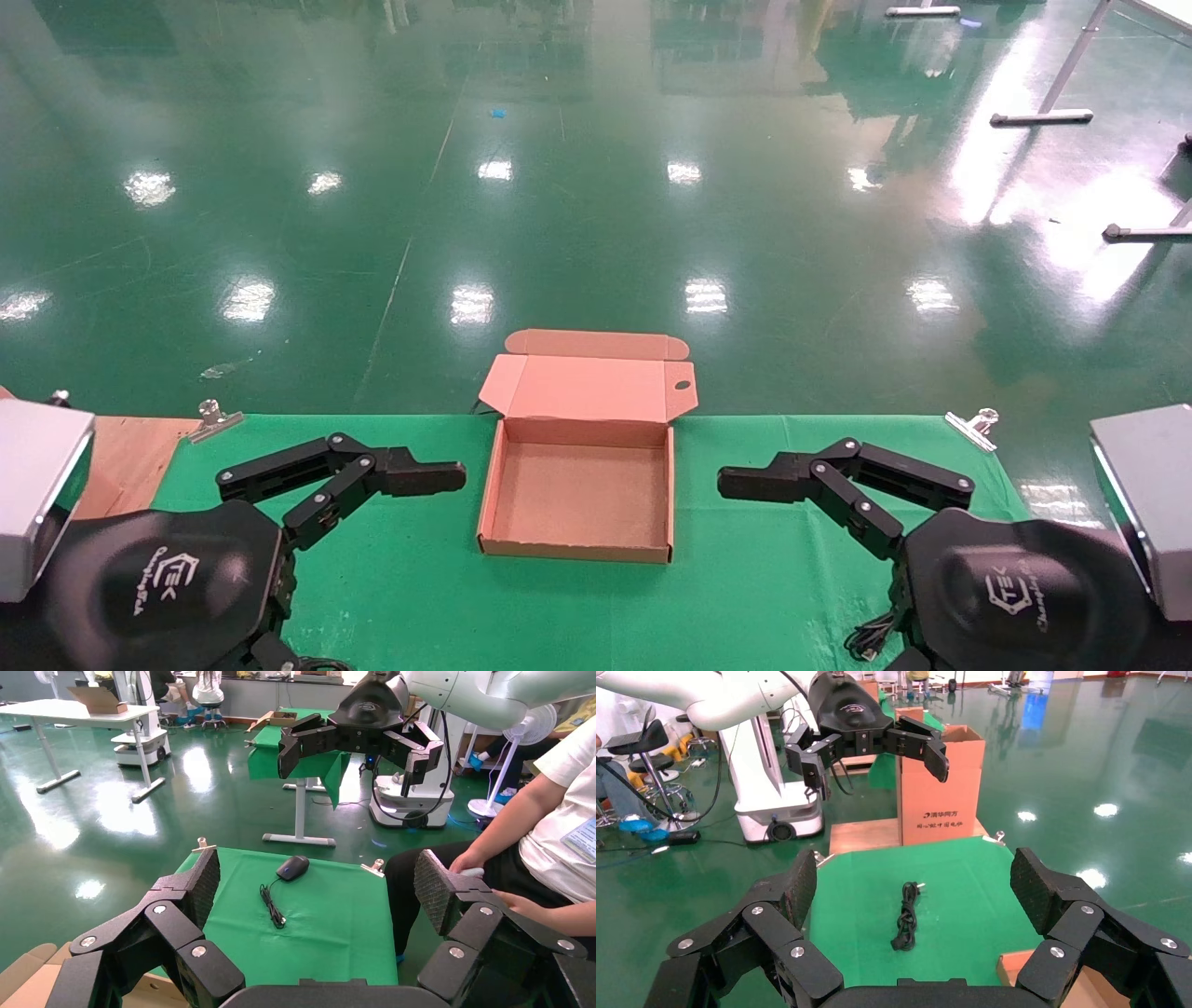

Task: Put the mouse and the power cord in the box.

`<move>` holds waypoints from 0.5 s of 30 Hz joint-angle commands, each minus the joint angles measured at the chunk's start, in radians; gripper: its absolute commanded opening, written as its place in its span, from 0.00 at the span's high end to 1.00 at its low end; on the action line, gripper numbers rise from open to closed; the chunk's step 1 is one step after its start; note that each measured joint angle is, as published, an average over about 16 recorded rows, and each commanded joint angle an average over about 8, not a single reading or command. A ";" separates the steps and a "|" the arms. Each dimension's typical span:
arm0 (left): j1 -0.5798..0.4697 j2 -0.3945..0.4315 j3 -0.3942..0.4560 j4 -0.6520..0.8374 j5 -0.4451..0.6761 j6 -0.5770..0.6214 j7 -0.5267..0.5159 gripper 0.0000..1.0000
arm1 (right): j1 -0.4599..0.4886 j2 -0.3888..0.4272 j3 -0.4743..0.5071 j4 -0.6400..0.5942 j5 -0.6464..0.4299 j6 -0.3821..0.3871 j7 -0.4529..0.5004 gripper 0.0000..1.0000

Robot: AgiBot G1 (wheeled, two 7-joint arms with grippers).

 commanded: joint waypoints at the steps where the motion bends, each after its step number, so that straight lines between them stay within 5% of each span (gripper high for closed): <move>1: 0.000 0.000 0.000 0.000 0.000 0.000 0.000 0.00 | 0.000 0.000 0.000 0.000 0.000 0.000 0.000 0.00; 15: 0.000 0.000 0.000 0.000 0.000 0.000 0.000 0.00 | 0.000 0.000 0.000 0.000 0.000 0.000 0.000 0.00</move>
